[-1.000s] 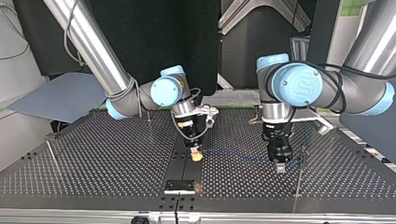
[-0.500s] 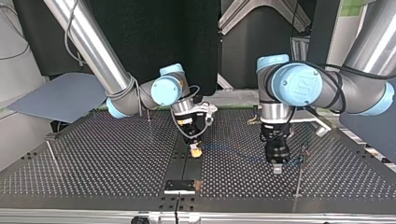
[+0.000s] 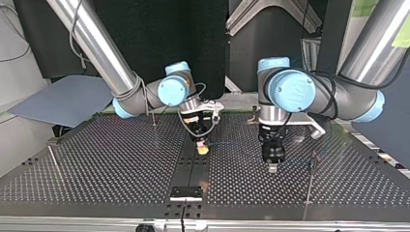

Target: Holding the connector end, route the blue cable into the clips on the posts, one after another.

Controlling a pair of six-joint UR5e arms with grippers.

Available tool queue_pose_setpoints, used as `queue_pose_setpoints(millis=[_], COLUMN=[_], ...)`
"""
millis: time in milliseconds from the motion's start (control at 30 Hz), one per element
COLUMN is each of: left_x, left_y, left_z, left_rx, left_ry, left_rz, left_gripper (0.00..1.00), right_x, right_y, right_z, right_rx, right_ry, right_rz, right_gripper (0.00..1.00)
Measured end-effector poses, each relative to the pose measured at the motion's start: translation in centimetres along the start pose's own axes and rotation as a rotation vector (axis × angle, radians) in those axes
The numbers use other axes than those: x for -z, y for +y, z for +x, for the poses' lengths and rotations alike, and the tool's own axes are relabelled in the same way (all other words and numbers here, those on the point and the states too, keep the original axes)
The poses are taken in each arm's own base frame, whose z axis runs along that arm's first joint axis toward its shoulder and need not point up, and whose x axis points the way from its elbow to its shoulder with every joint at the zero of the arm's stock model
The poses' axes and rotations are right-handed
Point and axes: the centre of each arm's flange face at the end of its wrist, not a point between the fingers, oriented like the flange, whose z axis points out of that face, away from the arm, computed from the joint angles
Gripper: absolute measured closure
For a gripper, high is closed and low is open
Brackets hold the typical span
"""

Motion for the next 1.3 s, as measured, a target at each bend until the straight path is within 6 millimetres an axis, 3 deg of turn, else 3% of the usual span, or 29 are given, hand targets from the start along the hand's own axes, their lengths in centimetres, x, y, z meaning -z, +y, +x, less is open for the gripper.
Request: queue_pose_setpoints(millis=[233,700,1000,1300], left_x=[0.4,2.0,1.6,1.0], left_y=[-2.2,-4.3,-6.0,-7.2], left_z=[2.7,5.0,8.7,10.6], left_rx=[-0.015,0.020,0.010,0.026], left_ry=[0.069,0.099,0.135,0.135], left_rz=[0.032,0.054,0.081,0.111], left_gripper=[1.00,1.00,1.00,1.00], right_x=[0.5,1.7,2.2,2.9], right_y=[0.2,0.8,1.0,0.9], right_z=[-1.3,-3.8,-4.9,-6.5], right_rx=[0.004,0.010,0.013,0.021], right_ry=[-0.025,-0.073,-0.093,-0.113], right_rz=[-0.004,-0.021,-0.028,-0.028], right_gripper=[1.00,1.00,1.00,1.00])
